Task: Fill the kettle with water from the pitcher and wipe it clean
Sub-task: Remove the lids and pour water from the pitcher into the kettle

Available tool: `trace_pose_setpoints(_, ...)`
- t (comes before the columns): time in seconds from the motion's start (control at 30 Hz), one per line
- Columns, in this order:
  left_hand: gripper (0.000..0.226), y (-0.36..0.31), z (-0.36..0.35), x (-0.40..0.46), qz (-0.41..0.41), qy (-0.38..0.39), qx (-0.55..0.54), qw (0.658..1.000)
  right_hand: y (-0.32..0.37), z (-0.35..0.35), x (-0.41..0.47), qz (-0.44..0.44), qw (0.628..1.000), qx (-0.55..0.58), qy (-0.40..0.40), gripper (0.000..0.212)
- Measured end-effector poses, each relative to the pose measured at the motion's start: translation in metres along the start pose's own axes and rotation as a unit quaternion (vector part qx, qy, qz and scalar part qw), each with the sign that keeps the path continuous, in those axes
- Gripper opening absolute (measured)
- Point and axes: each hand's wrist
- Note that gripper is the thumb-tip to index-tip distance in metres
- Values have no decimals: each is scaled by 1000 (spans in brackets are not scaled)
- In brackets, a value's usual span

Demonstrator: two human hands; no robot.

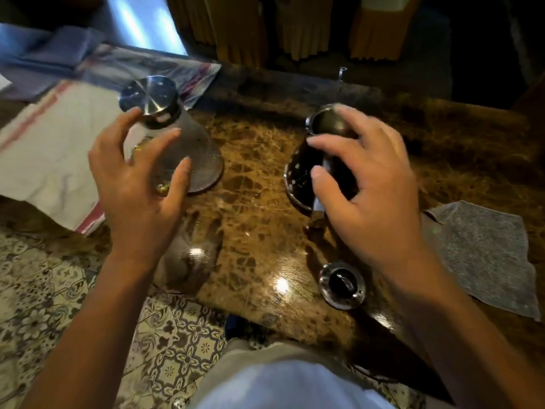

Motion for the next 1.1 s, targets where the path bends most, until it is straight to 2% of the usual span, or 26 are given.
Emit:
trace_pose_setpoints(0.1,41,38,8,6,3,-11,43,999,14,-31,25,30,997,-49,56,54)
trace_pose_setpoints(0.3,56,101,4,23,31,38,49,998,47,-103,79,70,988,-82,111,58)
trace_pose_setpoints(0.4,49,123,-7,24,63,56,-25,996,70,-138,105,77,985,-99,122,61)
trace_pose_setpoints(0.57,42,143,-30,19,135,99,-151,974,102,-188,129,80,980,-141,116,65)
trace_pose_setpoints(0.7,32,148,-42,18,124,111,-237,957,110,-214,136,73,977,-171,109,67)
trace_pose_setpoints(0.83,27,145,-44,16,171,143,-316,922,117,-229,138,68,970,-211,96,74)
trace_pose_setpoints(0.97,25,150,-44,18,190,174,-374,891,119,-244,134,61,967,-228,101,69)
trace_pose_setpoints(1.1,23,151,-45,19,196,191,-407,872,115,-257,128,58,978,-196,39,62)
Point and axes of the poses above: each hand's wrist, its own x-axis towards the middle knuckle, its own z-axis out of the back of the hand, y = z × x, and after that the axes turned 5 degrees about -y, right-handed
